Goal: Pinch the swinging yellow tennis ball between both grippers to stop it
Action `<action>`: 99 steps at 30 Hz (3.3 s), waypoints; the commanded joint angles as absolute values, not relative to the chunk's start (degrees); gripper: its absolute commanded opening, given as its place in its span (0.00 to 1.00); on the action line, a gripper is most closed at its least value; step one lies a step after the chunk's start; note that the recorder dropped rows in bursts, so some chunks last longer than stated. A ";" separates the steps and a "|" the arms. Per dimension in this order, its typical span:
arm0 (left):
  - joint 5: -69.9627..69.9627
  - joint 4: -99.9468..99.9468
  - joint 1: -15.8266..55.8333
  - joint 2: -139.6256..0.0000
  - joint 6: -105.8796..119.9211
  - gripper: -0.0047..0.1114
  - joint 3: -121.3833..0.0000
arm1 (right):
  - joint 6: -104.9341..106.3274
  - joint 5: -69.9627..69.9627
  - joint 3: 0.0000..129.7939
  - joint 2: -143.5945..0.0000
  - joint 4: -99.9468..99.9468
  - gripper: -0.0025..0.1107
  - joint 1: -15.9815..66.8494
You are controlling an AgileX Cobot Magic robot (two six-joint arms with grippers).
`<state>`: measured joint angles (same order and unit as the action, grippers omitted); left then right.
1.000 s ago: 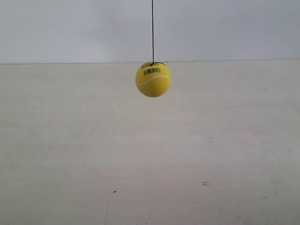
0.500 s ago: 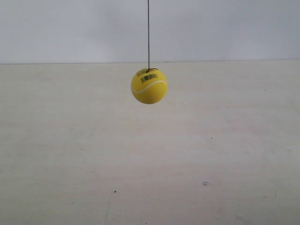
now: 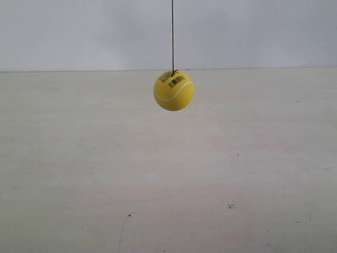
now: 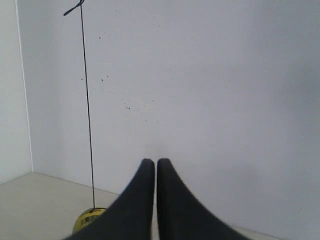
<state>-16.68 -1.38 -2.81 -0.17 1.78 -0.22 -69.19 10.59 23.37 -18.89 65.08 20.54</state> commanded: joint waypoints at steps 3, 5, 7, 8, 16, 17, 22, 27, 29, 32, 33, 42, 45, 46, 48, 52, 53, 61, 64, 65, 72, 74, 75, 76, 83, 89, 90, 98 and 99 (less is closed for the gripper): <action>-16.80 -1.43 -2.94 0.00 1.99 0.08 0.00 | -64.31 9.55 20.60 -12.40 58.75 0.02 20.54; -16.80 -1.43 -2.94 0.00 1.99 0.08 0.00 | -60.14 9.55 18.92 -9.84 55.11 0.02 20.54; -16.80 -1.43 -2.94 0.00 1.99 0.08 0.00 | -56.15 9.55 17.57 -7.85 52.95 0.02 20.54; -16.80 -1.43 -2.94 0.00 1.99 0.08 0.00 | -54.32 9.55 16.98 -7.07 52.22 0.02 20.54; -16.80 -1.43 -2.94 0.00 1.99 0.08 0.00 | -25.72 11.20 12.52 -2.00 32.32 0.02 20.54; -16.80 -1.43 -2.94 0.00 1.99 0.08 0.00 | -22.63 11.88 12.07 -1.32 31.39 0.02 20.54; -16.80 -1.43 -2.94 0.00 1.99 0.08 0.00 | -13.76 16.20 9.76 0.00 28.43 0.02 17.80; -16.80 -1.43 -2.94 0.00 1.99 0.08 0.00 | -12.00 19.20 8.17 0.00 22.09 0.02 10.01; -16.80 -1.43 -2.94 0.00 1.99 0.08 0.00 | -11.52 20.44 7.03 0.00 19.12 0.02 6.42; -16.80 -1.43 -2.94 0.00 1.99 0.08 0.00 | -8.18 22.72 3.71 0.00 12.36 0.02 1.14; -16.80 -1.43 -2.94 0.00 1.99 0.08 0.00 | -7.52 23.38 2.50 0.00 10.41 0.02 -0.23; -16.80 -1.43 -2.94 0.00 1.99 0.08 0.00 | 4.41 11.18 0.00 0.00 1.81 0.02 -3.51; -16.80 -1.43 -2.94 0.00 1.99 0.08 0.00 | 7.45 6.98 0.00 0.00 1.81 0.02 -3.51; -16.80 -1.43 -2.94 0.00 1.99 0.08 0.00 | 7.93 5.27 0.00 0.00 1.81 0.02 -3.51; -16.80 -1.43 -2.94 0.00 1.99 0.08 0.00 | 8.06 2.21 0.00 0.00 1.66 0.02 -3.51; -16.80 -1.43 -2.94 0.00 1.99 0.08 0.00 | 7.95 -4.49 0.00 0.00 0.60 0.02 -3.51; -16.80 -1.43 -2.94 0.00 1.99 0.08 0.00 | 7.83 -6.18 0.00 0.00 0.60 0.02 -3.51; -16.80 -1.43 -2.94 0.00 1.99 0.08 0.00 | 4.55 -14.45 0.00 0.00 0.60 0.02 -3.41; -16.80 -1.43 -2.94 0.00 1.99 0.08 0.00 | 4.87 -16.50 0.00 0.00 0.60 0.02 -3.41; -16.80 -1.43 -2.94 0.00 1.99 0.08 0.00 | 4.87 -17.13 0.00 0.00 0.60 0.02 -3.41; -16.80 -1.43 -2.94 0.00 1.99 0.08 0.00 | 4.99 -18.04 0.00 0.00 0.60 0.02 -3.41; -16.80 -1.43 -2.94 0.00 1.99 0.08 0.00 | 4.68 -18.29 0.00 0.00 0.60 0.02 -3.41; -16.80 -1.43 -2.94 0.00 1.99 0.08 0.00 | 4.03 -18.54 0.00 0.00 0.60 0.02 -3.41; -16.80 -1.43 -2.94 0.00 1.99 0.08 0.00 | 3.77 -18.54 0.00 0.00 0.60 0.02 -3.41; -16.80 -1.43 -2.94 0.00 1.99 0.08 0.00 | 3.77 -18.43 0.00 0.00 0.60 0.02 -3.41; -16.80 -1.43 -2.94 0.00 1.99 0.08 0.00 | 3.77 -18.43 0.00 0.00 0.60 0.02 -3.41; -16.80 -1.43 -2.94 0.00 1.99 0.08 0.00 | 3.77 -18.43 0.00 0.00 0.60 0.02 -3.41; -16.80 -1.43 -2.94 0.00 1.99 0.08 0.00 | 3.77 -18.30 0.00 0.00 0.60 0.02 -3.41; -16.80 -1.43 -2.94 0.00 1.99 0.08 0.00 | 3.77 -18.30 0.00 0.00 0.60 0.02 -3.41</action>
